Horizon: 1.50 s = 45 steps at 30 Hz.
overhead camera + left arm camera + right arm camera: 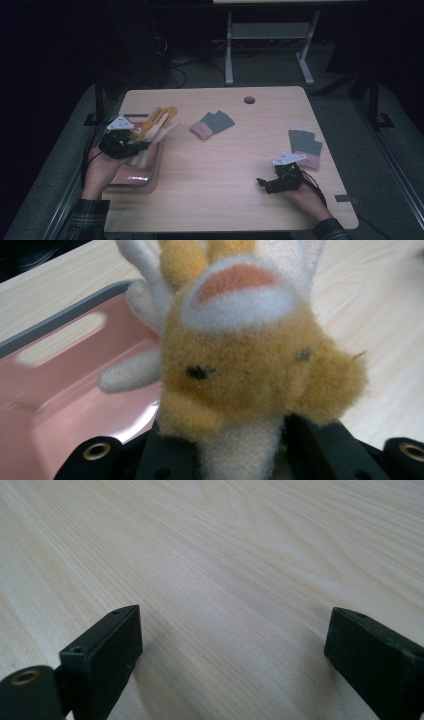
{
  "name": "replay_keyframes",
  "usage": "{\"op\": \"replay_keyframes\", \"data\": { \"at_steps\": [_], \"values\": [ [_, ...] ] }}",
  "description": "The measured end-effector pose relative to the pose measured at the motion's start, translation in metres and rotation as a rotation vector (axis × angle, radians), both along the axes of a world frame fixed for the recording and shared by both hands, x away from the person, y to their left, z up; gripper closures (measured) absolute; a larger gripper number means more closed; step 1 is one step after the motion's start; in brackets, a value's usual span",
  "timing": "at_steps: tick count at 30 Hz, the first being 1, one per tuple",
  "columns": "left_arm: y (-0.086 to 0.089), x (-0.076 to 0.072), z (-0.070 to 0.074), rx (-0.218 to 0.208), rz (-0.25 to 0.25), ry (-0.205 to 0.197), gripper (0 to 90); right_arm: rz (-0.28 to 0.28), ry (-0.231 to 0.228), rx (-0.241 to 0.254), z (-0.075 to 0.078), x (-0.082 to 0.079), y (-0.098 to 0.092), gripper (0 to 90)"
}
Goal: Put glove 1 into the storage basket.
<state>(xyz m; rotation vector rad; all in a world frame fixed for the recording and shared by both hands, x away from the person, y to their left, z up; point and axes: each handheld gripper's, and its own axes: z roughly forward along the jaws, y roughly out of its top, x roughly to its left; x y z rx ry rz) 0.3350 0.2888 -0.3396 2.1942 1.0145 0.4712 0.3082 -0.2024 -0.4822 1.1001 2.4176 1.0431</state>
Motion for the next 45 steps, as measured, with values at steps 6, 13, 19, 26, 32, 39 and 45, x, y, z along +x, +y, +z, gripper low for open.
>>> {"op": "replay_keyframes", "data": {
  "at_steps": [6,13,19,26,32,39,45],
  "values": [
    [0.02,0.005,-0.007,0.031,0.06,0.023,71.2,0.002,-0.001,0.0,0.0,0.0,0.0,8.1],
    [0.035,0.015,-0.026,0.1,0.111,0.085,71.0,0.001,0.002,0.0,0.0,0.0,0.0,8.1],
    [0.038,0.019,-0.037,0.122,0.144,0.115,70.8,0.001,0.002,0.0,0.0,0.0,0.0,8.1],
    [0.039,0.027,-0.053,0.176,0.142,0.171,70.5,0.001,0.002,0.0,0.0,0.0,0.0,8.1],
    [0.037,0.033,-0.065,0.236,0.111,0.219,69.8,0.001,0.002,0.0,0.0,0.0,0.0,8.1],
    [0.035,0.036,-0.074,0.254,0.093,0.266,67.1,0.001,0.002,0.0,0.0,0.0,0.0,8.1],
    [0.034,0.038,-0.078,0.254,0.079,0.287,55.7,0.004,0.003,0.001,0.0,0.0,0.001,8.1]
  ]
}}
